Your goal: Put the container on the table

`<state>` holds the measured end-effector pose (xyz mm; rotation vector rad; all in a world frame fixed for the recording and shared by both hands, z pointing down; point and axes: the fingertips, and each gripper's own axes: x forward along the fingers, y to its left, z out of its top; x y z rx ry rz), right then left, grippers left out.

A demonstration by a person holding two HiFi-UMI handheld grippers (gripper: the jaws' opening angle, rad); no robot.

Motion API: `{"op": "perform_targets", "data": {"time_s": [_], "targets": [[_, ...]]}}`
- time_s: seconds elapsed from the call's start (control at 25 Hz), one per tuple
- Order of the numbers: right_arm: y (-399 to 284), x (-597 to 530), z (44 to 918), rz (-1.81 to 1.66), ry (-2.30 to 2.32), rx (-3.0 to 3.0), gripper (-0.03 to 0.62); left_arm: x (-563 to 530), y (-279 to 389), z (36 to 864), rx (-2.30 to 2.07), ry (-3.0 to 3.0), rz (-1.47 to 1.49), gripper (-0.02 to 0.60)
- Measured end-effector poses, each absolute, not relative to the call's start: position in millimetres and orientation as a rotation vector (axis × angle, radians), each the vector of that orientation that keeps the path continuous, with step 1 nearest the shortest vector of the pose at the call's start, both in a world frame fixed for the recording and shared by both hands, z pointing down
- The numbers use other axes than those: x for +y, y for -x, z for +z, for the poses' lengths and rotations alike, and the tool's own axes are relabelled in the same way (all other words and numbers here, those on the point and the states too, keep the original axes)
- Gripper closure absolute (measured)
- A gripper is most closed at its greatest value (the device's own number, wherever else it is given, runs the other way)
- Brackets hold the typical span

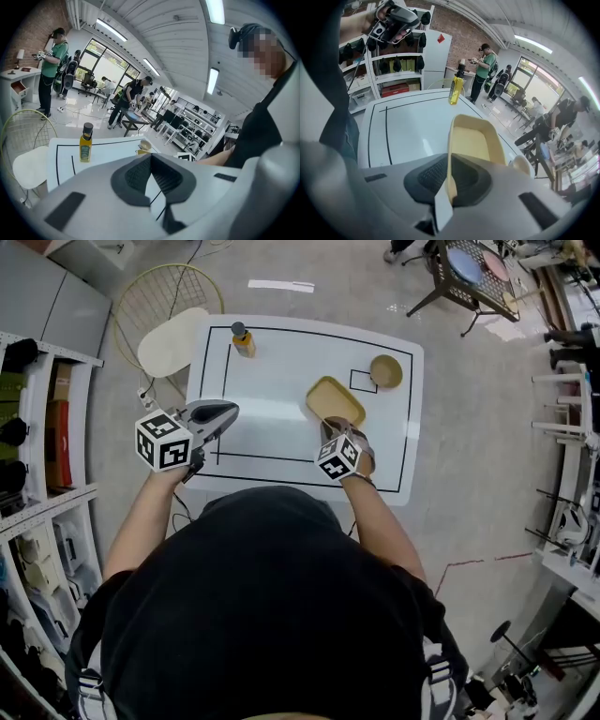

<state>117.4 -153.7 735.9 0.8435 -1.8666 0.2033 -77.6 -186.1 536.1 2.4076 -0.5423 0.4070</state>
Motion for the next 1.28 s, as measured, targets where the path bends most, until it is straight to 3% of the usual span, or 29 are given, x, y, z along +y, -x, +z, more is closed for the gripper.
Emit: {"op": "perform_targets", "data": {"time_s": [1.28], "targets": [[-108.8, -171.4, 783.7, 0.184, -0.765, -1.851, 0.574, -198.8, 58.4, 551.4, -0.498, -2.385, 0.467, 0.574]]}}
